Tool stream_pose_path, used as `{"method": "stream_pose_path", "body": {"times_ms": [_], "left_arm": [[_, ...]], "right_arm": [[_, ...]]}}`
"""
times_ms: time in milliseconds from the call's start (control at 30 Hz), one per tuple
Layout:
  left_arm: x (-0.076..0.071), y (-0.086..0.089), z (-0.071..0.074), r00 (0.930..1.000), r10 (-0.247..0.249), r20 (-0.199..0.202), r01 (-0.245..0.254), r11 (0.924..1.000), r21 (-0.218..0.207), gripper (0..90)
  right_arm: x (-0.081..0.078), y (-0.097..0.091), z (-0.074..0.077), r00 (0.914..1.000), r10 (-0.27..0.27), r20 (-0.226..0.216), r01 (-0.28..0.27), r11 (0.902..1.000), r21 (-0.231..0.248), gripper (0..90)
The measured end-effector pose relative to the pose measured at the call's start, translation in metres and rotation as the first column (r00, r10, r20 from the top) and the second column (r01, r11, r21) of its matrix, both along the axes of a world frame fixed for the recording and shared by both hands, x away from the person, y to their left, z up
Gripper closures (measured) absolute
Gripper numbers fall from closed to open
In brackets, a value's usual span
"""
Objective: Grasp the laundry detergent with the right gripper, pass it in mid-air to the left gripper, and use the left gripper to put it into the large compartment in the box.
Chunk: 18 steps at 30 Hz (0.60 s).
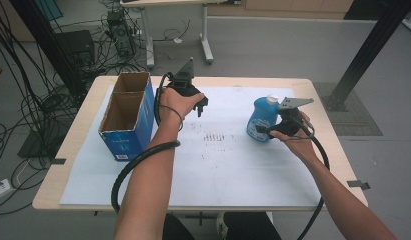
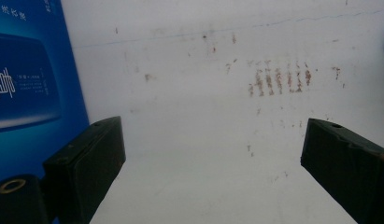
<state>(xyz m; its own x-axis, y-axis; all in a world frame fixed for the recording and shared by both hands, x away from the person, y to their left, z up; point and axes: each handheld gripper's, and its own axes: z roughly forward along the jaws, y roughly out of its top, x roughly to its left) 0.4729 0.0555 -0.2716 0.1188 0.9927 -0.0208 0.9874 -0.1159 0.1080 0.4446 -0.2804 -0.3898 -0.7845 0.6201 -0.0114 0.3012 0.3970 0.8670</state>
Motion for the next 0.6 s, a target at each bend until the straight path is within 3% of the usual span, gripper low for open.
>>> {"method": "stream_pose_path", "body": {"times_ms": [600], "left_arm": [[0.0002, 0.0004, 0.0001, 1.0, 0.0, 0.0, 0.0, 1.0, 0.001, 6.9]], "right_arm": [[0.0006, -0.0002, -0.0015, 0.9997, -0.022, 0.011, 0.022, 0.9998, 0.002, 2.5]]}}
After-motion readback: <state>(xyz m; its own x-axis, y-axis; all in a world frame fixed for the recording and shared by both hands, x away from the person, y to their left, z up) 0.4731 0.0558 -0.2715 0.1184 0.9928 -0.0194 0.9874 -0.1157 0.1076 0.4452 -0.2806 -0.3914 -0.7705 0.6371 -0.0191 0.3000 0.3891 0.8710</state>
